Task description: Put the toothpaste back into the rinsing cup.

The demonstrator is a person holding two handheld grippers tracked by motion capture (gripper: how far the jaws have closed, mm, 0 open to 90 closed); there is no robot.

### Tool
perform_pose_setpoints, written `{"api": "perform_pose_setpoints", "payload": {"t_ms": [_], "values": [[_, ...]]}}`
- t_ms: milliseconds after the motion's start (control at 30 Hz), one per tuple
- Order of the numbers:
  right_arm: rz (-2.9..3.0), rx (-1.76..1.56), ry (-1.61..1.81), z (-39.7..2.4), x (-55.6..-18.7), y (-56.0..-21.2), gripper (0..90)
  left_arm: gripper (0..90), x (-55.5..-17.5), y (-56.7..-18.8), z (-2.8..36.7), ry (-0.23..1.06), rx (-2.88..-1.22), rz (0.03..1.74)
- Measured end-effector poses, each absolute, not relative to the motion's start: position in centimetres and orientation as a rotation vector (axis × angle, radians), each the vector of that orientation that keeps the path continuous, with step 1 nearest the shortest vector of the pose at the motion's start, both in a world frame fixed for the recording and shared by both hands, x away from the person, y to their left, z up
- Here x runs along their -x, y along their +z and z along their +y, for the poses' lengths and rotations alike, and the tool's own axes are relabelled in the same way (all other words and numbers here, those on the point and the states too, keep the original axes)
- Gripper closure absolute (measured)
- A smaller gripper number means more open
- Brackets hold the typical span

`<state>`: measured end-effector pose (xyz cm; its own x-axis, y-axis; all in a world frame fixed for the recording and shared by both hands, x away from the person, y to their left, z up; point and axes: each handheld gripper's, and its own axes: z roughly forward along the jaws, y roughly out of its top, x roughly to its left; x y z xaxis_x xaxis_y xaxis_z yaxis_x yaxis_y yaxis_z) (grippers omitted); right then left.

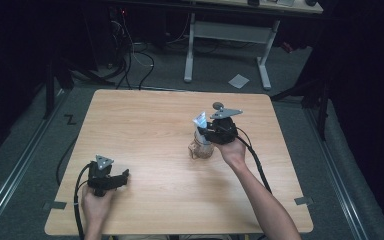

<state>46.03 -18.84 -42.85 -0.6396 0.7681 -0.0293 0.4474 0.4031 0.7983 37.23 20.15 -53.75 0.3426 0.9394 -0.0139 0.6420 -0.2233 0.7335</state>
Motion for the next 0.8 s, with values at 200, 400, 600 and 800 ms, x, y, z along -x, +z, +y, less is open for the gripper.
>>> {"api": "perform_pose_setpoints", "payload": {"t_ms": [200, 400, 600, 800], "values": [[2.27, -1.069, 1.11, -19.3, -45.9, -43.5, 64.1, 19.3, -37.2, -53.8, 20.1, 0.586, -1.958, 1.379], [2.262, -1.073, 1.113, -19.4, -45.7, -43.9, 63.9, 19.3, -37.2, -53.8, 20.1, 0.59, -1.956, 1.379], [2.268, -1.073, 1.107, -19.2, -45.7, -44.2, 63.3, 19.3, -37.2, -53.8, 20.1, 0.59, -1.957, 1.379], [2.271, -1.077, 1.104, -19.3, -45.6, -44.6, 62.6, 19.3, -37.2, -53.8, 20.1, 0.59, -1.956, 1.379]]}}
